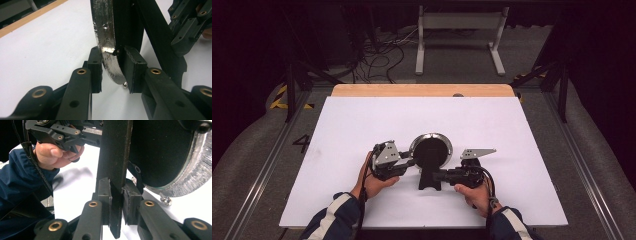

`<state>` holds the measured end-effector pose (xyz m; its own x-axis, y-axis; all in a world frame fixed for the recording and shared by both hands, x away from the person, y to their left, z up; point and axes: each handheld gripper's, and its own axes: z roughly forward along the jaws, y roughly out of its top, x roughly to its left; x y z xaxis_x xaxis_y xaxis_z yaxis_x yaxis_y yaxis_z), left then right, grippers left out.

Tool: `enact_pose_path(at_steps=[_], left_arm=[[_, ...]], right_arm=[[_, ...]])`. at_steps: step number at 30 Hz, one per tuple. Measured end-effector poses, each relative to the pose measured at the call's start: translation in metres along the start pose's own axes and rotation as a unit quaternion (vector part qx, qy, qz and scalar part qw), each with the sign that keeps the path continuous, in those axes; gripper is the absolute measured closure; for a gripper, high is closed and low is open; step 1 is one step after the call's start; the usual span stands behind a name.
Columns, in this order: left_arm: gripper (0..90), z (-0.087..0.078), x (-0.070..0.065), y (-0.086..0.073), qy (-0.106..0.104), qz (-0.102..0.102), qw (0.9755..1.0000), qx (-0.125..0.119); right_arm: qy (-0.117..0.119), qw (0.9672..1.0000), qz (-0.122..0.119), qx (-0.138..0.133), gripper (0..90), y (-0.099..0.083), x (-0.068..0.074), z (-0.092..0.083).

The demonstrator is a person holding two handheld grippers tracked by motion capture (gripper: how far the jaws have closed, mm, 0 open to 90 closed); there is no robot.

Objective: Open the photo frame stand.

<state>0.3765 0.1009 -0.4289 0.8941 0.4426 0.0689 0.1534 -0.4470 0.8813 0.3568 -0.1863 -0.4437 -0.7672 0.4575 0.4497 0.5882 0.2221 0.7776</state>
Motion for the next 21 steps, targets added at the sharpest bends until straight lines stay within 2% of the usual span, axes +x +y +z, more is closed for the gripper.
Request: enact_pose_path(at_steps=[2, 6, 9, 12, 14, 15, 16, 19, 21], left_arm=[[71.1, 0.000, 0.001, -0.001, -0.006, -0.005, 1.0000, -0.002], [65.3, 0.003, 0.005, -0.003, -0.047, -0.023, 0.9986, -0.009], [63.6, 0.006, 0.007, -0.004, -0.055, -0.028, 0.9981, -0.007], [63.4, 0.008, 0.009, -0.006, -0.072, -0.039, 0.9966, -0.004], [65.0, 0.010, 0.010, -0.006, -0.072, -0.037, 0.9967, -0.001], [65.1, 0.010, 0.009, -0.006, -0.066, -0.038, 0.9971, 0.000], [67.7, 0.011, 0.008, -0.005, -0.050, -0.032, 0.9982, 0.003], [69.1, 0.013, 0.006, -0.003, -0.036, -0.024, 0.9990, 0.004], [68.7, 0.013, 0.004, -0.002, -0.024, -0.012, 0.9996, 0.008]], right_arm=[[-0.001, 1.0000, -0.001, 0.002, 79.4, 0.000, 0.000, 0.000], [-0.004, 1.0000, -0.001, 0.006, 79.4, -0.001, 0.000, 0.001], [-0.004, 1.0000, -0.001, 0.006, 79.4, 0.000, 0.000, 0.001], [-0.006, 1.0000, -0.001, 0.006, 79.4, 0.000, 0.000, 0.001], [-0.006, 1.0000, -0.003, 0.006, 79.4, 0.000, -0.001, 0.001], [-0.007, 1.0000, -0.002, 0.005, 79.4, 0.000, -0.001, 0.001], [-0.008, 1.0000, -0.003, 0.005, 79.5, 0.000, -0.001, 0.001], [-0.010, 1.0000, -0.001, -0.001, 79.2, 0.000, -0.002, 0.000], [-0.010, 0.9999, 0.001, -0.003, 78.9, 0.001, -0.002, -0.002]])
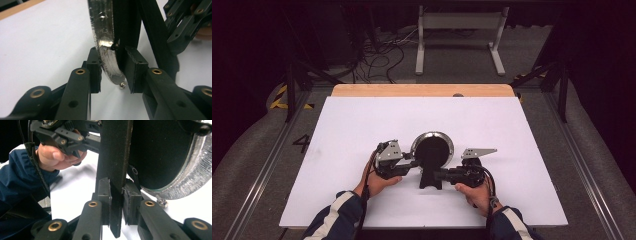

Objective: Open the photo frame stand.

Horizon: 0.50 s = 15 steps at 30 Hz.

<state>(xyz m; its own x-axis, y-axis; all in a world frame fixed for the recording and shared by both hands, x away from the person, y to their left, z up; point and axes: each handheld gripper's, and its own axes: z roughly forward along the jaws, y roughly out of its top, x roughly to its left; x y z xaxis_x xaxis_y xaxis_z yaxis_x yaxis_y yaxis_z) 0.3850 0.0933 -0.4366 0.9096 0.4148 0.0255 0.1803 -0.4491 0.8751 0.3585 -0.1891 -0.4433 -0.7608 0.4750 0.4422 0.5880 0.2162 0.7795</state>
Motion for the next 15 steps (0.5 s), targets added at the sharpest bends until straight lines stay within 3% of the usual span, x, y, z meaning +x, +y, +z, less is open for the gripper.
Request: enact_pose_path(at_steps=[3, 7, 10, 12, 15], left_arm=[[68.1, 0.0005, -0.0028, 0.0007, 0.023, 0.020, 0.9995, -0.001], [68.8, 0.0027, -0.0017, 0.0012, 0.042, 0.031, 0.9986, -0.002], [68.9, 0.0045, -0.0008, 0.0023, 0.059, 0.050, 0.9970, 0.001], [68.9, 0.0051, -0.0006, 0.0023, 0.064, 0.053, 0.9965, 0.002], [70.5, 0.0083, 0.0032, 0.0003, 0.092, 0.054, 0.9942, 0.006]], right_arm=[[0.000, 1.0000, -0.002, 0.000, 79.0, 0.0004, 0.0003, 0.0006], [-0.002, 1.0000, -0.001, 0.000, 78.6, 0.0022, 0.0000, 0.0004], [-0.005, 1.0000, -0.002, 0.001, 78.5, 0.0033, -0.0012, 0.0005], [-0.007, 1.0000, -0.003, 0.001, 78.5, 0.0040, -0.0021, 0.0014], [-0.016, 0.9998, -0.008, 0.009, 77.9, 0.0064, -0.0026, 0.0036]])
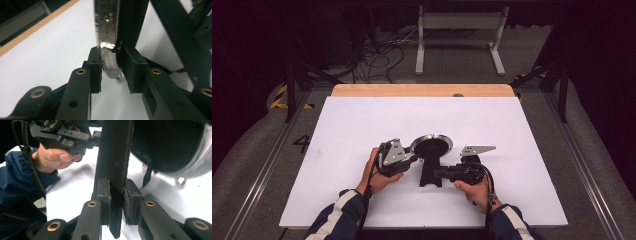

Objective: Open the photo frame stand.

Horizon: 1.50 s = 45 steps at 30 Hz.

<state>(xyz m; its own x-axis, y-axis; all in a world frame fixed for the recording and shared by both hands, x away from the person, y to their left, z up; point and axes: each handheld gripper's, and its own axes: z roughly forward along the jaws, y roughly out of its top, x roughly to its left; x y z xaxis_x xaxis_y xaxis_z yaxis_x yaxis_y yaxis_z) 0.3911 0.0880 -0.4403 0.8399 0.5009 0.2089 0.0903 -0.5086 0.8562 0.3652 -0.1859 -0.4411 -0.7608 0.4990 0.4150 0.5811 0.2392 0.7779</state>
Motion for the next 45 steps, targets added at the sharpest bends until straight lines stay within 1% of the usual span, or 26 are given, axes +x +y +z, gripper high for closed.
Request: enact_pose_path(at_steps=[1, 3, 4, 5, 9, 11, 13, 20, 22, 27, 30, 35, 45], left_arm=[[71.2, 0.0000, 0.0000, 0.0000, 0.000, 0.000, 1.0000, 0.000], [71.3, 0.0019, 0.0031, -0.0021, -0.002, -0.008, 1.0000, -0.004], [71.1, 0.0024, 0.0028, -0.0014, 0.006, -0.002, 1.0000, -0.003], [70.8, 0.0026, 0.0028, -0.0008, 0.008, 0.002, 1.0000, -0.001], [71.0, 0.0038, 0.0048, -0.0014, 0.014, 0.002, 0.9999, 0.001], [71.5, 0.0045, 0.0049, -0.0018, 0.024, 0.006, 0.9997, 0.008], [71.5, 0.0056, 0.0059, -0.0025, 0.024, 0.002, 0.9997, 0.005], [71.7, 0.0079, 0.0031, -0.0014, 0.035, 0.011, 0.9993, 0.011], [71.9, 0.0083, 0.0010, -0.0010, 0.038, 0.012, 0.9991, 0.014], [72.8, 0.0089, -0.0003, -0.0008, 0.036, 0.014, 0.9991, 0.016], [72.8, 0.0094, -0.0001, -0.0010, 0.035, 0.012, 0.9992, 0.014], [73.1, 0.0091, 0.0017, -0.0023, 0.026, 0.003, 0.9996, 0.011], [73.3, 0.0088, 0.0039, -0.0033, 0.018, 0.000, 0.9998, 0.006]], right_arm=[[-0.004, 1.0000, -0.002, 0.001, 78.0, 0.0003, -0.0005, 0.0014], [-0.005, 1.0000, -0.003, 0.002, 78.2, 0.0006, -0.0009, 0.0026], [-0.008, 1.0000, -0.004, 0.002, 78.2, 0.0012, -0.0011, 0.0035], [-0.011, 0.9999, -0.006, 0.001, 78.1, 0.0024, -0.0013, 0.0038], [-0.016, 0.9998, -0.008, 0.000, 77.9, 0.0056, -0.0030, 0.0044], [-0.022, 0.9997, -0.012, 0.004, 77.8, 0.0062, -0.0026, 0.0056], [-0.027, 0.9995, -0.016, 0.005, 77.9, 0.0060, -0.0029, 0.0074], [-0.037, 0.9991, -0.017, 0.008, 77.4, 0.0049, -0.0037, 0.0076], [-0.043, 0.9987, -0.023, 0.013, 77.2, 0.0047, -0.0033, 0.0078], [-0.044, 0.9987, -0.023, 0.015, 76.9, 0.0016, -0.0047, 0.0067], [-0.043, 0.9987, -0.023, 0.014, 76.8, 0.0010, -0.0049, 0.0066], [-0.045, 0.9986, -0.025, 0.013, 76.7, 0.0007, -0.0046, 0.0069], [-0.049, 0.9983, -0.027, 0.014, 76.4, 0.0001, -0.0039, 0.0069]])
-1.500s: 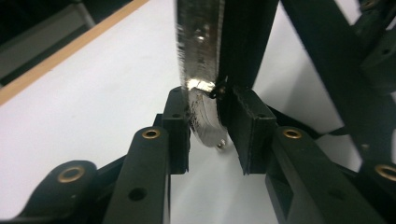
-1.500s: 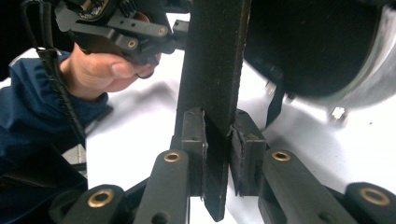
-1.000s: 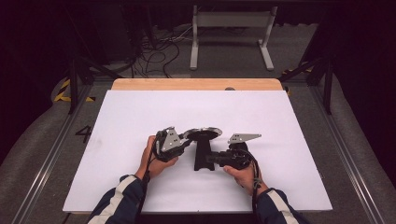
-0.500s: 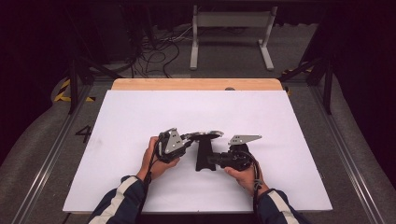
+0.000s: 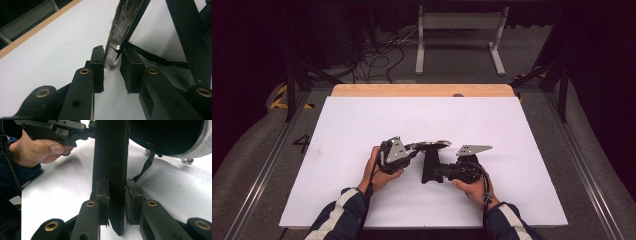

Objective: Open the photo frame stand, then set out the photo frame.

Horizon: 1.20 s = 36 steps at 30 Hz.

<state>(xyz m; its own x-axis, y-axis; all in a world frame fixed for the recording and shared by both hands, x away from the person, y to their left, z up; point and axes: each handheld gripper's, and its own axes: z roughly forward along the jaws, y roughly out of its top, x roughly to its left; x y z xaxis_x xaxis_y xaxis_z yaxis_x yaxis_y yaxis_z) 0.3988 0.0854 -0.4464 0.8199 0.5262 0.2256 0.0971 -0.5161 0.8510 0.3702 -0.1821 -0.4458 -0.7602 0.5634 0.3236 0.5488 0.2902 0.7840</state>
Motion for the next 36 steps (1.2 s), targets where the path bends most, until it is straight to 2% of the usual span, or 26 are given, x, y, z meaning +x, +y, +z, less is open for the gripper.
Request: enact_pose_path(at_steps=[8, 12, 17, 24, 29, 36], left_arm=[[73.7, -0.002, 0.002, -0.002, -0.008, -0.012, 0.9999, -0.004], [74.5, -0.003, 0.003, -0.003, -0.014, -0.017, 0.9997, -0.007], [70.8, -0.004, 0.006, -0.004, -0.024, -0.023, 0.9994, -0.011], [66.7, -0.001, 0.004, -0.003, -0.022, -0.016, 0.9996, -0.009], [64.8, 0.003, 0.004, -0.002, -0.024, -0.019, 0.9995, -0.009], [63.1, 0.006, 0.005, 0.001, -0.032, -0.020, 0.9993, -0.007]], right_arm=[[-0.005, 1.0000, -0.002, 0.001, 76.0, 0.001, 0.002, 0.000], [-0.014, 0.9999, -0.003, 0.004, 75.2, 0.000, 0.002, -0.001], [-0.018, 0.9998, 0.002, 0.003, 75.1, -0.001, 0.002, -0.003], [-0.028, 0.9996, 0.003, 0.003, 72.9, -0.002, 0.005, -0.003], [-0.031, 0.9995, 0.006, 0.004, 66.0, -0.005, 0.007, -0.004], [-0.056, 0.9983, -0.006, -0.017, 68.7, -0.005, 0.015, -0.019]])
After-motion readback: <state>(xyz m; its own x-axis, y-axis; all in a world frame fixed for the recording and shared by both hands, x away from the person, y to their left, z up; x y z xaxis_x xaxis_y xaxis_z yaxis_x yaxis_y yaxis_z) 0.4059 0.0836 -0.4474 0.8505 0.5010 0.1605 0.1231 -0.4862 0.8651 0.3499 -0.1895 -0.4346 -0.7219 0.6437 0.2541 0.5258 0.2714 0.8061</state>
